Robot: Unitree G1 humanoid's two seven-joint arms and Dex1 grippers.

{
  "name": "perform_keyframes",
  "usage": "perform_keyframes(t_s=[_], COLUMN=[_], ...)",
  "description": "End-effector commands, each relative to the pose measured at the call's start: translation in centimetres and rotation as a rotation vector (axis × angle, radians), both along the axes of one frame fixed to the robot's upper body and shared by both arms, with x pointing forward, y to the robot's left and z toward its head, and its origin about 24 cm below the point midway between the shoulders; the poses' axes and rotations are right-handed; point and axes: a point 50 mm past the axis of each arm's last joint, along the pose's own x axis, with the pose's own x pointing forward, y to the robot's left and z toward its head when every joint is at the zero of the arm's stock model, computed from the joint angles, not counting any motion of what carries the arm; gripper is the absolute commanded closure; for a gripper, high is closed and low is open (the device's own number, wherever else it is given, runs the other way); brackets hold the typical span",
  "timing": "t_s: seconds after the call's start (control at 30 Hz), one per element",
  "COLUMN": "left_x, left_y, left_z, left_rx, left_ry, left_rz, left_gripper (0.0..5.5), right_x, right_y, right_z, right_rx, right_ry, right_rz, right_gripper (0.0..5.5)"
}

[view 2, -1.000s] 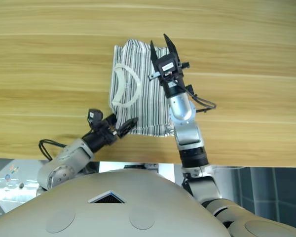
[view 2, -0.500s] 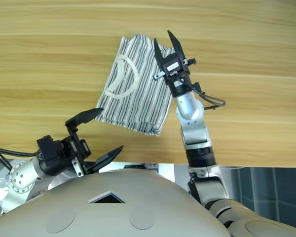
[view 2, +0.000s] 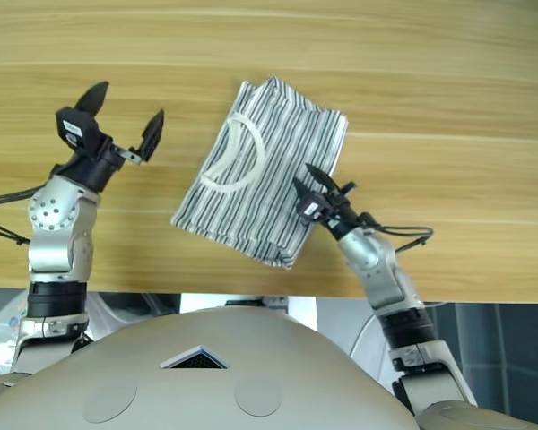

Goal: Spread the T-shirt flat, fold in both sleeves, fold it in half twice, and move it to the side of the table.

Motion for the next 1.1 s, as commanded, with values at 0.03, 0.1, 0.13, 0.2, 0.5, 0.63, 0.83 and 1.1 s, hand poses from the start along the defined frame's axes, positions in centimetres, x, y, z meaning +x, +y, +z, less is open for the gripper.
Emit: perform_keyframes(t_s=[0.03,0.1,0.13,0.2,0.5,0.63,0.83,1.1], left_x=[0.0,-1.0,-1.4,-1.7,-2.3,-2.6,-2.4,-0.4], left_y=[0.6,-0.3,-1.0,-2.3,-4.4,-4.1,-4.0,-1.4], left_z=[-1.5,-2.5,-3.0,-3.5,-3.9,-4.0,-3.8,-0.1], left_rx=[0.067,0.072,0.064,0.037,-0.016,-0.024,-0.013,0.06], left_ry=[0.079,0.106,0.115,0.123,0.121,0.115,0.091,-0.057], left_rz=[-0.042,-0.102,-0.129,-0.159,-0.249,-0.262,-0.255,-0.181], left_gripper=[0.44,0.44,0.44,0.44,0.44,0.44,0.44,0.44], right_x=[0.3,2.3,3.1,4.5,7.1,5.6,-0.6,-2.2], right_y=[-2.2,-2.2,-1.7,-0.5,2.0,0.7,-2.6,-1.1], right_z=[-2.4,-1.2,-0.9,-0.7,1.6,9.0,6.2,-1.0], right_rx=[-0.156,-0.177,-0.18,-0.18,-0.032,0.381,0.301,0.041], right_ry=[0.098,-0.001,-0.031,-0.066,-0.234,-0.464,-0.162,0.088], right_rz=[-0.069,-0.044,-0.018,0.033,0.081,0.003,0.081,0.128], right_gripper=[3.73,3.73,3.73,3.73,3.73,3.73,3.73,3.73])
